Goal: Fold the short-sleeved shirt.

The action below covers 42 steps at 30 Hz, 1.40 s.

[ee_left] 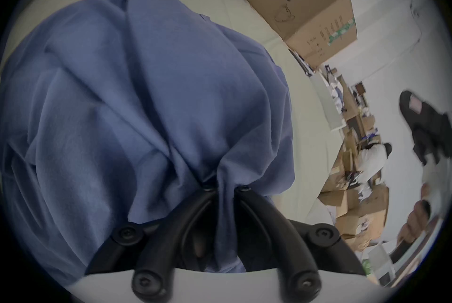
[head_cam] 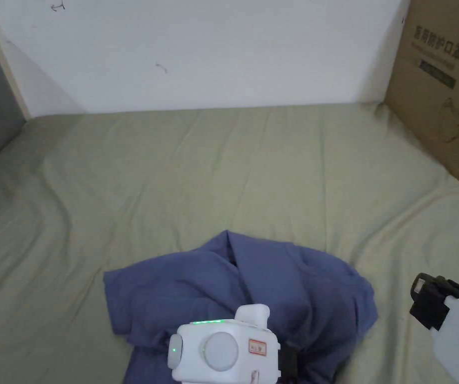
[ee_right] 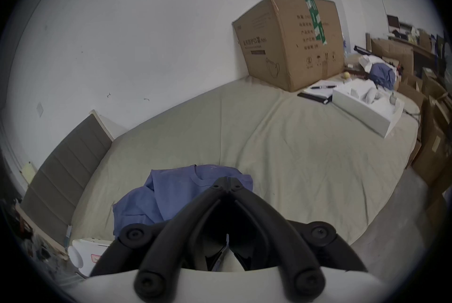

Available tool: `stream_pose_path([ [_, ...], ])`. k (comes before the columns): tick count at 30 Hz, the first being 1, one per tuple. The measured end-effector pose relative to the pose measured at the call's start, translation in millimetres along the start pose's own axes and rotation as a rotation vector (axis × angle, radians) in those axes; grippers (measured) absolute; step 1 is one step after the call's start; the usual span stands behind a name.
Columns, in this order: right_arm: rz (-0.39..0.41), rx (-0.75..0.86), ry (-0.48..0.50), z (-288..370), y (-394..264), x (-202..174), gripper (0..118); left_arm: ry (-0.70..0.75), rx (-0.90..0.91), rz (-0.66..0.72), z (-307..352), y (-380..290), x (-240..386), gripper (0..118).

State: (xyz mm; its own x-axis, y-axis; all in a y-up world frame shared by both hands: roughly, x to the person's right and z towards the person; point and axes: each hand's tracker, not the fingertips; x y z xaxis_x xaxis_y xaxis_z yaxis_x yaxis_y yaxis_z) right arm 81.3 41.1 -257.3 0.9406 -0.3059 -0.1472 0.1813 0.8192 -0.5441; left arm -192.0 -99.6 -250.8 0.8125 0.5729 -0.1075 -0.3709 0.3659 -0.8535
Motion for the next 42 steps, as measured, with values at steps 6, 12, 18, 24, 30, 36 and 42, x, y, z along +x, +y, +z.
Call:
stream_pose_path([
  [6, 0.027, -0.026, 0.040, -9, -4, -13, 0, 0.061, 0.035, -0.052, 18, 8, 3, 82],
  [12, 0.054, -0.044, 0.096, -11, -8, -34, 0, -0.022, 0.219, 0.004, 91, 17, -5, 117],
  [18, 0.096, -0.086, 0.133, -25, -19, -54, 0, 0.199, 0.339, 0.130, 174, -5, -81, 4],
  [24, 0.133, -0.128, 0.159, -35, -34, -78, 0, 0.324, 0.327, 0.300, 199, -35, -150, 0],
  [30, 0.164, -0.156, 0.168, -42, -42, -95, 0, 0.334, 0.315, 0.241, 187, -26, -156, 0],
  [36, 0.191, -0.180, 0.168, -50, -47, -100, 0, 0.374, 0.277, 0.168, 163, 6, -142, 102],
  [42, 0.185, -0.202, 0.159, -59, -50, -97, 0, 0.380, 0.161, 0.109, 136, -10, -122, 102],
])
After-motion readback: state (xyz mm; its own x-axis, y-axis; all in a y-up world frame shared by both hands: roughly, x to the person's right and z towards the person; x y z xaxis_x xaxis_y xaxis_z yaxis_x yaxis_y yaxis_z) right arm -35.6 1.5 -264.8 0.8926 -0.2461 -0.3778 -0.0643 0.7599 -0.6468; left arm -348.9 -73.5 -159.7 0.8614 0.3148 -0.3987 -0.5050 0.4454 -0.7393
